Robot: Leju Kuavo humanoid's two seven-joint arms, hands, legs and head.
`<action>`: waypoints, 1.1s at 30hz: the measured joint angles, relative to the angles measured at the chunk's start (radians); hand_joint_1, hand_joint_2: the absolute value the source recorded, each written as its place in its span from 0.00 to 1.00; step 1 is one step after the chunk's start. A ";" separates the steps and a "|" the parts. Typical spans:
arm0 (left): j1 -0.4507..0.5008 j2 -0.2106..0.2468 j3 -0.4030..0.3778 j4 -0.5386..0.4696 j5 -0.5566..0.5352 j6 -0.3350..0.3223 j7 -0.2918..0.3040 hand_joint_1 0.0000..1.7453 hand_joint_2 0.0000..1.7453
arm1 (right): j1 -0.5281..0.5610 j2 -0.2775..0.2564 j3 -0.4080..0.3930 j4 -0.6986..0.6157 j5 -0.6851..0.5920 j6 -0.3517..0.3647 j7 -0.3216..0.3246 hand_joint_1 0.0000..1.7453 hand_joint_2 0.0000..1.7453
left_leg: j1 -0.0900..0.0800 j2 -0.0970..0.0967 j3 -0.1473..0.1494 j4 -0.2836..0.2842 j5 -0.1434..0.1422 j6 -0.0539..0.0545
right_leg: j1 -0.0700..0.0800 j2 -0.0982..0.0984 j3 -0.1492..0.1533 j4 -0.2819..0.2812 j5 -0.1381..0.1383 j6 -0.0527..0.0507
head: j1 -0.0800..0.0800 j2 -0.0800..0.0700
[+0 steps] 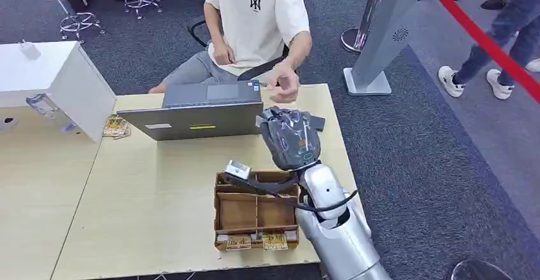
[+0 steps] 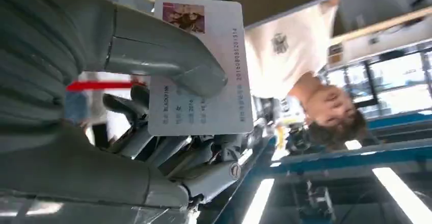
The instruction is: Pass the card to the sensor for recognition and then transmit it.
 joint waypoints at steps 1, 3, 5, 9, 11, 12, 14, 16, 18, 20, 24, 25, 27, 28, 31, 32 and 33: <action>0.000 -0.001 0.000 0.000 0.001 0.002 0.000 0.00 0.00 | 0.011 0.007 -0.005 -0.010 -0.044 0.008 -0.024 1.00 1.00 | 0.000 0.000 0.000 0.000 0.000 0.000 | 0.000 0.000 0.000 0.000 0.000 0.000 | 0.000 0.000; 0.000 -0.002 0.000 0.000 0.014 0.006 0.002 0.00 0.00 | 0.042 0.024 -0.018 -0.042 -0.165 0.053 -0.074 1.00 1.00 | 0.000 0.000 0.000 0.000 0.000 0.000 | 0.000 0.000 0.000 0.000 0.000 0.000 | 0.000 0.000; 0.000 -0.002 0.000 0.000 0.024 0.012 0.002 0.00 0.00 | 0.070 0.037 -0.026 -0.078 -0.293 0.106 -0.114 1.00 1.00 | 0.000 0.000 0.000 0.000 0.000 0.000 | 0.000 0.000 0.000 0.000 0.000 0.000 | 0.000 0.000; 0.000 -0.003 0.000 0.000 0.053 0.026 0.002 0.00 0.00 | 0.117 0.063 -0.053 -0.153 -0.633 0.290 -0.179 1.00 1.00 | 0.000 0.000 0.000 0.000 0.000 0.000 | 0.000 0.000 -0.001 0.000 0.000 0.000 | 0.000 0.000; 0.001 -0.003 0.000 0.000 0.066 0.032 0.002 0.00 0.00 | 0.131 0.064 -0.073 -0.186 -0.767 0.367 -0.199 1.00 1.00 | 0.000 0.000 -0.001 0.000 0.000 0.000 | 0.000 0.000 -0.001 0.000 0.000 0.000 | 0.000 0.000; 0.002 -0.003 0.000 0.002 0.074 0.035 0.000 0.00 0.00 | 0.141 0.065 -0.089 -0.210 -0.844 0.410 -0.209 1.00 1.00 | 0.000 0.000 -0.001 0.000 0.000 0.000 | 0.000 0.000 -0.001 0.000 0.000 0.000 | 0.000 0.000; 0.003 -0.003 0.000 0.003 0.089 0.042 -0.002 0.00 0.00 | 0.159 0.065 -0.117 -0.252 -0.953 0.484 -0.219 1.00 1.00 | 0.000 0.000 -0.001 0.000 0.000 0.000 | 0.000 0.000 -0.001 0.000 0.000 0.000 | 0.000 0.000; 0.004 -0.001 0.002 0.004 0.102 0.044 -0.007 0.00 0.00 | 0.176 0.065 -0.148 -0.284 -1.014 0.532 -0.222 1.00 1.00 | 0.000 0.000 -0.001 0.000 0.000 0.000 | 0.000 0.000 -0.001 0.000 0.000 0.000 | 0.000 0.000; 0.005 0.000 0.002 0.005 0.111 0.049 -0.012 0.00 0.00 | 0.189 0.065 -0.174 -0.305 -1.054 0.563 -0.221 1.00 1.00 | 0.000 0.000 -0.001 0.000 0.000 0.000 | 0.000 0.000 -0.001 0.000 0.000 0.000 | 0.000 0.000; 0.005 0.001 0.003 0.005 0.121 0.055 -0.018 0.00 0.00 | 0.205 0.065 -0.201 -0.321 -1.074 0.580 -0.221 1.00 1.00 | 0.000 0.000 -0.001 0.000 0.000 0.000 | 0.000 0.000 -0.001 0.000 0.000 0.000 | 0.000 0.000; 0.005 0.001 0.003 0.006 0.125 0.056 -0.021 0.00 0.00 | 0.207 0.065 -0.211 -0.324 -1.079 0.585 -0.220 1.00 1.00 | 0.000 0.000 -0.001 0.000 0.000 0.000 | 0.000 0.000 -0.001 0.000 0.000 0.000 | 0.000 0.000; 0.005 0.001 0.003 0.006 0.125 0.056 -0.021 0.00 0.00 | 0.207 0.065 -0.211 -0.324 -1.079 0.585 -0.220 1.00 1.00 | 0.000 0.000 -0.001 0.000 0.000 0.000 | 0.000 0.000 -0.001 0.000 0.000 0.000 | 0.000 0.000; 0.005 0.001 0.003 0.006 0.125 0.057 -0.022 0.00 0.00 | 0.208 0.065 -0.213 -0.325 -1.080 0.586 -0.220 1.00 1.00 | 0.000 0.000 -0.001 0.000 0.000 0.000 | 0.000 0.000 -0.001 0.000 0.000 0.000 | 0.000 0.000; 0.005 0.002 0.004 0.006 0.128 0.058 -0.023 0.00 0.00 | 0.211 0.065 -0.227 -0.329 -1.087 0.595 -0.220 1.00 1.00 | 0.000 0.000 0.000 0.000 0.000 0.000 | 0.000 0.000 -0.001 0.000 0.000 0.000 | 0.000 0.000; 0.007 0.007 0.014 0.007 0.155 0.063 -0.032 0.00 0.00 | 0.243 0.065 -0.280 -0.335 -1.119 0.629 -0.206 1.00 1.00 | 0.000 0.000 -0.001 0.000 0.000 0.000 | 0.000 -0.001 -0.001 0.000 0.000 0.000 | 0.000 0.000; 0.008 0.008 0.018 0.007 0.164 0.065 -0.034 0.00 0.00 | 0.262 0.065 -0.300 -0.336 -1.128 0.640 -0.206 1.00 1.00 | 0.000 0.000 -0.001 0.000 0.000 0.000 | 0.000 0.000 -0.001 0.000 0.000 0.000 | 0.000 0.000; 0.009 0.008 0.022 0.007 0.175 0.068 -0.037 0.00 0.00 | 0.279 0.065 -0.322 -0.336 -1.137 0.653 -0.203 1.00 1.00 | 0.000 0.000 -0.001 0.000 0.000 0.000 | 0.000 0.000 -0.001 0.000 0.000 0.000 | 0.000 0.000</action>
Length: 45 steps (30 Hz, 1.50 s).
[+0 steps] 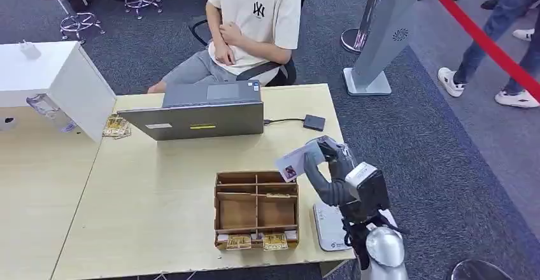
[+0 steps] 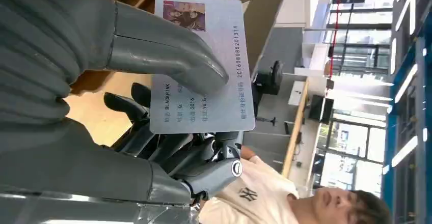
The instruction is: Pass the card to the sensor for recognition and then transmit it.
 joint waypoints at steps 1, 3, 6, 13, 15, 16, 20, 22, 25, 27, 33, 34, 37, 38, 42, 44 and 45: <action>0.001 0.000 0.005 0.000 0.013 0.006 -0.003 0.00 0.00 | 0.016 0.000 -0.028 0.000 -0.008 0.013 0.004 1.00 1.00 | 0.000 0.000 0.000 0.000 0.000 0.000 | 0.000 0.000 0.000 0.000 0.000 0.000 | 0.000 0.000; 0.002 0.002 0.014 0.000 0.033 0.008 -0.004 0.00 0.00 | 0.055 0.000 -0.075 0.000 -0.022 0.039 0.021 1.00 1.00 | 0.000 0.000 0.000 0.000 0.000 0.000 | 0.000 0.000 0.000 0.000 0.000 0.000 | 0.000 0.000; 0.003 0.002 0.017 0.000 0.042 0.009 -0.005 0.00 0.00 | 0.070 0.002 -0.106 0.000 -0.035 0.057 0.029 1.00 1.00 | 0.000 0.000 0.000 0.000 0.000 0.000 | 0.000 0.000 0.000 0.000 0.000 0.000 | 0.000 0.000; 0.003 0.002 0.022 0.000 0.059 0.013 -0.005 0.00 0.00 | 0.092 0.003 -0.169 0.006 -0.050 0.084 0.039 1.00 1.00 | 0.000 0.000 0.000 0.000 0.000 0.000 | 0.000 0.000 0.000 0.000 0.000 0.000 | 0.000 0.000; 0.003 0.002 0.023 0.000 0.064 0.014 -0.005 0.00 0.00 | 0.100 0.003 -0.186 0.015 -0.048 0.088 0.041 1.00 1.00 | 0.000 0.000 0.000 0.000 0.000 0.000 | 0.000 0.000 0.000 0.000 0.000 0.000 | 0.000 0.000; 0.004 0.002 0.023 0.000 0.067 0.015 -0.005 0.00 0.00 | 0.103 0.003 -0.193 0.019 -0.048 0.093 0.042 1.00 1.00 | 0.000 0.000 0.000 0.000 0.000 0.000 | 0.000 0.000 0.000 0.000 0.000 0.000 | 0.000 0.000; 0.003 0.002 0.023 0.000 0.074 0.016 -0.005 0.00 0.00 | 0.106 0.001 -0.211 0.042 -0.048 0.113 0.042 1.00 1.00 | 0.000 0.000 0.000 0.000 0.000 0.000 | 0.000 0.000 0.000 0.000 0.000 0.000 | 0.000 0.000; 0.004 0.002 0.023 0.000 0.074 0.016 -0.005 0.00 0.00 | 0.106 -0.004 -0.220 0.061 -0.058 0.133 0.039 1.00 1.00 | 0.000 0.000 0.000 0.000 0.000 0.000 | 0.000 0.000 0.000 0.000 0.000 0.000 | 0.000 0.000; 0.003 0.003 0.023 0.000 0.072 0.015 -0.005 0.00 0.00 | 0.105 -0.018 -0.228 0.095 -0.088 0.170 0.028 1.00 1.00 | 0.000 0.000 0.000 0.000 0.000 0.000 | 0.000 0.000 0.000 0.000 0.000 0.000 | 0.000 0.000; 0.003 0.005 0.023 0.000 0.071 0.014 -0.006 0.00 0.00 | 0.105 -0.031 -0.234 0.120 -0.116 0.198 0.016 1.00 1.00 | 0.000 0.000 0.000 0.000 0.000 0.000 | 0.000 0.000 0.000 0.000 0.000 0.000 | 0.000 0.000; 0.003 0.010 0.022 0.000 0.063 0.007 -0.008 0.00 0.00 | 0.101 -0.083 -0.256 0.182 -0.181 0.277 -0.011 1.00 1.00 | 0.000 0.000 0.000 0.000 0.000 0.000 | 0.000 0.000 0.000 0.000 0.000 0.000 | 0.000 0.000; 0.003 0.010 0.022 0.000 0.061 0.006 -0.008 0.00 0.00 | 0.101 -0.089 -0.257 0.187 -0.185 0.284 -0.015 1.00 1.00 | 0.000 0.000 -0.001 0.000 0.000 0.000 | 0.000 0.000 0.000 0.000 0.000 0.000 | 0.000 0.000; 0.003 0.011 0.021 0.000 0.055 0.005 -0.009 0.00 0.00 | 0.100 -0.117 -0.269 0.209 -0.203 0.312 -0.028 1.00 1.00 | 0.000 0.000 0.000 0.000 0.000 0.000 | 0.000 0.000 0.000 0.000 0.000 0.000 | 0.000 0.000; 0.003 0.012 0.020 0.000 0.055 0.004 -0.009 0.00 0.00 | 0.099 -0.125 -0.273 0.216 -0.206 0.315 -0.031 1.00 1.00 | 0.000 0.000 0.000 0.000 0.000 0.000 | 0.000 0.000 0.000 0.000 0.000 0.000 | 0.000 0.000; 0.003 0.015 0.017 0.000 0.053 -0.002 -0.009 0.00 0.00 | 0.098 -0.157 -0.287 0.244 -0.177 0.325 -0.048 1.00 1.00 | 0.000 0.000 0.000 0.000 0.000 0.000 | 0.000 0.000 0.000 0.000 0.000 0.000 | 0.000 0.000; 0.003 0.016 0.013 0.000 0.055 -0.004 -0.009 0.00 0.00 | 0.097 -0.169 -0.294 0.255 -0.143 0.318 -0.059 1.00 1.00 | 0.000 0.000 -0.001 0.000 0.000 0.000 | 0.000 0.000 0.000 0.000 0.000 0.000 | 0.000 0.000; 0.003 0.016 0.011 0.000 0.055 -0.005 -0.009 0.00 0.00 | 0.097 -0.174 -0.296 0.261 -0.127 0.314 -0.061 1.00 1.00 | 0.000 0.000 -0.001 0.000 0.000 0.000 | 0.000 0.000 0.000 0.000 0.000 0.000 | 0.000 0.000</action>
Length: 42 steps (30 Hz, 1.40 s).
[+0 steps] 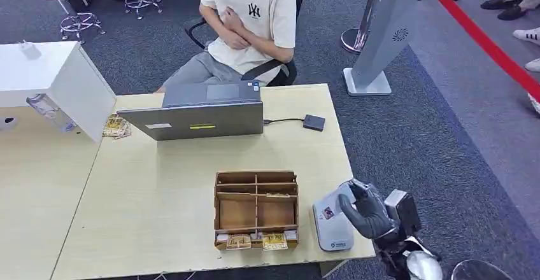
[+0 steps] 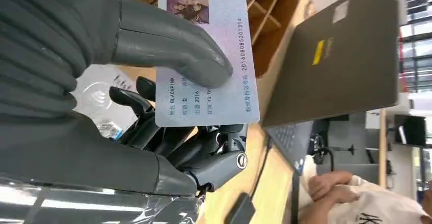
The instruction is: Pass the card to the sensor for recognition and then transmit it.
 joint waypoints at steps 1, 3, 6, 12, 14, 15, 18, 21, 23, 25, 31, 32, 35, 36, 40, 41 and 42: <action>0.000 0.000 -0.001 0.000 0.000 0.000 0.000 0.00 0.00 | 0.000 -0.006 0.000 0.005 0.026 -0.012 -0.003 1.00 1.00 | 0.000 0.000 0.000 0.000 0.000 0.000 | 0.000 0.000 0.000 0.000 0.000 0.000 | 0.000 0.000; 0.000 0.000 -0.005 0.000 0.002 -0.001 0.002 0.00 0.00 | 0.000 -0.014 0.000 0.014 0.087 -0.038 -0.009 1.00 1.00 | 0.000 0.000 0.000 0.000 0.000 0.000 | 0.000 0.000 0.000 0.000 0.000 0.000 | 0.000 0.000; 0.000 0.000 -0.010 0.000 0.003 -0.001 0.003 0.00 0.00 | -0.001 -0.022 0.001 0.026 0.135 -0.058 -0.015 1.00 1.00 | 0.000 0.000 0.000 0.000 0.000 0.000 | 0.000 0.000 0.000 0.000 0.000 0.000 | 0.000 0.000; 0.000 0.000 -0.016 0.000 0.019 -0.003 0.004 0.00 0.00 | -0.005 -0.047 0.024 0.065 0.258 -0.115 -0.023 1.00 1.00 | 0.000 0.000 0.000 0.000 0.000 0.000 | 0.000 0.000 0.000 0.000 0.000 0.000 | 0.000 0.000; 0.000 0.000 -0.018 0.000 0.021 -0.004 0.004 0.00 0.00 | -0.008 -0.055 0.034 0.080 0.288 -0.129 -0.031 1.00 1.00 | 0.000 0.000 0.000 0.000 0.000 0.000 | 0.000 0.000 0.000 0.000 0.000 0.000 | 0.000 0.000; 0.000 0.001 -0.018 0.000 0.022 -0.004 0.004 0.00 0.00 | -0.010 -0.058 0.037 0.087 0.298 -0.135 -0.033 1.00 1.00 | 0.000 0.000 0.000 0.000 0.000 0.000 | 0.000 0.000 0.000 0.000 0.000 0.000 | 0.000 0.000; 0.000 0.001 -0.020 0.000 0.029 -0.004 0.004 0.00 0.00 | -0.017 -0.068 0.045 0.107 0.315 -0.149 -0.035 1.00 1.00 | 0.000 0.000 0.000 0.000 0.000 0.000 | 0.000 0.000 0.000 0.000 0.000 0.000 | 0.000 0.000; 0.000 0.002 -0.024 0.000 0.037 -0.004 0.004 0.00 0.00 | -0.026 -0.078 0.050 0.128 0.342 -0.168 -0.036 1.00 1.00 | 0.000 0.000 0.000 0.000 0.000 0.000 | 0.000 0.000 0.000 0.000 0.000 0.000 | 0.000 0.000; 0.000 0.003 -0.026 0.000 0.038 -0.004 0.003 0.00 0.00 | -0.036 -0.083 0.051 0.145 0.363 -0.185 -0.036 1.00 1.00 | 0.000 0.000 0.000 0.000 0.000 0.000 | 0.000 0.000 0.000 0.000 0.000 0.000 | 0.000 0.000; 0.000 0.005 -0.026 0.000 0.039 -0.004 0.003 0.00 0.00 | -0.043 -0.087 0.051 0.156 0.376 -0.198 -0.033 1.00 1.00 | 0.000 0.000 0.000 0.000 0.000 0.000 | 0.000 0.000 0.000 0.000 0.000 0.000 | 0.000 0.000; 0.000 0.005 -0.028 0.000 0.045 -0.004 0.002 0.00 0.00 | -0.066 -0.093 0.051 0.190 0.422 -0.245 -0.023 1.00 1.00 | 0.000 0.000 0.000 0.000 0.000 0.000 | 0.000 0.000 0.000 0.000 0.000 0.000 | 0.000 0.000; 0.000 0.006 -0.029 0.000 0.046 -0.004 0.002 0.00 0.00 | -0.071 -0.094 0.051 0.195 0.427 -0.253 -0.018 1.00 1.00 | 0.000 0.000 0.000 0.000 0.000 0.000 | 0.000 0.000 0.000 0.000 0.000 0.000 | 0.000 0.000; 0.000 0.007 -0.032 0.000 0.050 -0.004 0.001 0.00 0.00 | -0.082 -0.098 0.051 0.208 0.437 -0.263 -0.014 1.00 1.00 | 0.000 0.000 0.000 0.000 0.000 0.000 | 0.000 0.000 0.000 0.000 0.000 0.000 | 0.000 0.000; 0.000 0.007 -0.032 0.000 0.052 -0.004 0.001 0.00 0.00 | -0.086 -0.099 0.051 0.214 0.440 -0.269 -0.014 1.00 1.00 | 0.000 0.000 0.000 0.000 0.000 0.000 | 0.000 0.000 0.000 0.000 0.000 0.000 | 0.000 0.000; 0.000 0.008 -0.033 0.000 0.054 -0.004 -0.003 0.00 0.00 | -0.104 -0.106 0.050 0.239 0.481 -0.294 -0.006 1.00 1.00 | 0.000 0.000 0.000 0.000 0.000 0.000 | 0.000 0.000 0.000 0.000 0.000 0.000 | 0.000 0.000; 0.000 0.008 -0.033 0.000 0.054 -0.004 -0.005 0.00 0.00 | -0.109 -0.109 0.050 0.247 0.494 -0.301 -0.003 1.00 1.00 | 0.000 0.000 0.000 0.000 0.000 0.000 | 0.000 0.000 0.000 0.000 0.000 0.000 | 0.000 0.000; 0.000 0.008 -0.033 0.000 0.054 -0.004 -0.006 0.00 0.00 | -0.115 -0.111 0.050 0.254 0.502 -0.306 0.000 1.00 1.00 | 0.000 0.000 0.000 0.000 0.000 0.000 | 0.000 0.000 0.000 0.000 0.000 0.000 | 0.000 0.000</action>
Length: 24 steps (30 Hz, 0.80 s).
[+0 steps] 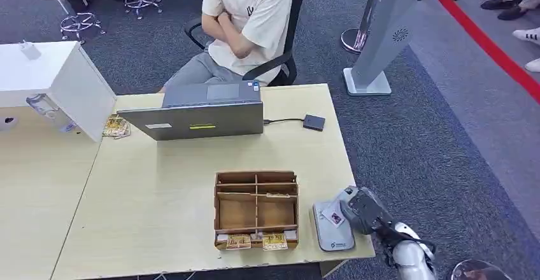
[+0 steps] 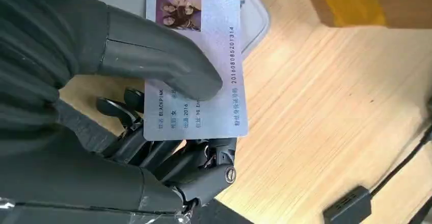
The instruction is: Pass the card to the sensor for recognition and then transmit it.
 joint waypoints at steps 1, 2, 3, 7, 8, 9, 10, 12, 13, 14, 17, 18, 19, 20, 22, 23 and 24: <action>0.000 0.000 0.000 0.000 0.000 0.000 0.000 0.00 0.00 | -0.005 -0.001 0.000 0.006 0.013 -0.008 0.004 1.00 1.00 | 0.000 0.000 0.000 0.000 0.000 0.000 | 0.000 0.000 0.000 0.000 0.000 0.000 | 0.000 0.000; 0.000 0.000 0.000 0.000 0.001 0.000 0.000 0.00 0.00 | -0.010 -0.002 0.000 0.011 0.025 -0.015 0.008 1.00 1.00 | 0.000 0.000 0.000 0.000 0.000 0.000 | 0.000 0.000 0.000 0.000 0.000 0.000 | 0.000 0.000; 0.000 0.000 -0.001 0.000 0.001 0.000 0.000 0.00 0.00 | -0.015 -0.003 0.000 0.018 0.037 -0.021 0.011 1.00 1.00 | 0.000 0.000 0.000 0.000 0.000 0.000 | 0.000 0.000 0.000 0.000 0.000 0.000 | 0.000 0.000; 0.000 0.000 -0.001 0.000 0.003 0.000 0.000 0.00 0.00 | -0.028 -0.006 0.000 0.034 0.071 -0.040 0.026 1.00 1.00 | 0.000 0.000 0.000 0.000 0.000 0.000 | 0.000 0.000 0.000 0.000 0.000 0.000 | 0.000 0.000; 0.000 0.000 -0.001 0.000 0.003 0.000 0.000 0.00 0.00 | -0.031 -0.007 0.000 0.038 0.080 -0.045 0.027 1.00 1.00 | 0.000 0.000 0.000 0.000 0.000 0.000 | 0.000 0.000 0.000 0.000 0.000 0.000 | 0.000 0.000; 0.000 0.000 -0.001 0.000 0.005 0.000 0.000 0.00 0.00 | -0.034 -0.007 0.000 0.042 0.084 -0.049 0.028 1.00 1.00 | 0.000 0.000 0.000 0.000 0.000 0.000 | 0.000 0.000 0.000 0.000 0.000 0.000 | 0.000 0.000; 0.000 0.000 -0.001 0.000 0.005 0.000 0.000 0.00 0.00 | -0.036 -0.007 0.000 0.044 0.092 -0.053 0.030 1.00 1.00 | 0.000 0.000 0.000 0.000 0.000 0.000 | 0.000 0.000 0.000 0.000 0.000 0.000 | 0.000 0.000; 0.000 0.000 -0.001 0.000 0.006 0.000 0.000 0.00 0.00 | -0.041 -0.007 0.001 0.050 0.109 -0.060 0.037 1.00 1.00 | 0.000 0.000 0.000 0.000 0.000 0.000 | 0.000 0.000 0.000 0.000 0.000 0.000 | 0.000 0.000; 0.000 0.000 -0.001 0.000 0.006 0.000 0.000 0.00 0.00 | -0.043 -0.007 0.001 0.051 0.111 -0.062 0.039 1.00 1.00 | 0.000 0.000 0.000 0.000 0.000 0.000 | 0.000 0.000 0.000 0.000 0.000 0.000 | 0.000 0.000; 0.000 0.000 -0.001 0.000 0.009 0.000 0.000 0.00 0.00 | -0.045 -0.008 0.001 0.054 0.112 -0.063 0.039 1.00 1.00 | 0.000 0.000 0.000 0.000 0.000 0.000 | 0.000 0.000 0.000 0.000 0.000 0.000 | 0.000 0.000; 0.000 0.001 -0.001 0.000 0.012 0.000 0.000 0.00 0.00 | -0.053 -0.010 0.001 0.067 0.116 -0.065 0.039 1.00 1.00 | 0.000 0.000 0.001 0.000 0.000 0.000 | 0.000 0.000 0.001 0.000 0.000 0.000 | 0.000 0.000; 0.000 0.001 -0.002 0.000 0.013 0.000 0.000 0.00 0.00 | -0.056 -0.010 0.001 0.072 0.117 -0.065 0.039 1.00 1.00 | 0.000 0.000 0.001 0.000 0.000 0.000 | 0.000 0.000 0.001 0.000 0.000 0.000 | 0.000 0.000; 0.000 0.001 -0.002 0.000 0.015 0.000 0.000 0.00 0.00 | -0.058 -0.011 0.001 0.075 0.118 -0.065 0.040 1.00 1.00 | 0.000 0.000 0.001 0.000 0.000 0.000 | 0.000 0.000 0.001 0.000 0.000 0.000 | 0.000 0.000; 0.000 0.001 -0.002 0.000 0.015 0.000 0.000 0.00 0.00 | -0.059 -0.011 0.001 0.077 0.119 -0.065 0.040 1.00 1.00 | 0.000 0.000 0.001 0.000 0.000 0.000 | 0.000 0.000 0.001 0.000 0.000 0.000 | 0.000 0.000; 0.000 0.002 -0.002 0.000 0.017 0.000 0.000 0.00 0.00 | -0.063 -0.011 0.001 0.082 0.121 -0.065 0.040 1.00 1.00 | 0.000 0.000 0.001 0.000 0.000 0.000 | 0.000 0.000 0.001 0.000 0.000 0.001 | 0.000 0.000; 0.000 0.002 -0.002 0.000 0.018 0.000 0.000 0.00 0.00 | -0.065 -0.012 0.001 0.085 0.121 -0.065 0.040 1.00 1.00 | 0.000 0.000 0.001 0.000 0.000 0.000 | 0.000 0.000 0.001 0.000 0.001 0.001 | 0.000 0.000; 0.000 0.002 -0.002 0.000 0.018 0.000 0.000 0.00 0.00 | -0.067 -0.012 0.001 0.087 0.122 -0.064 0.040 1.00 1.00 | 0.000 0.000 0.001 0.000 0.000 0.000 | 0.000 0.000 0.001 0.000 0.001 0.001 | 0.000 0.000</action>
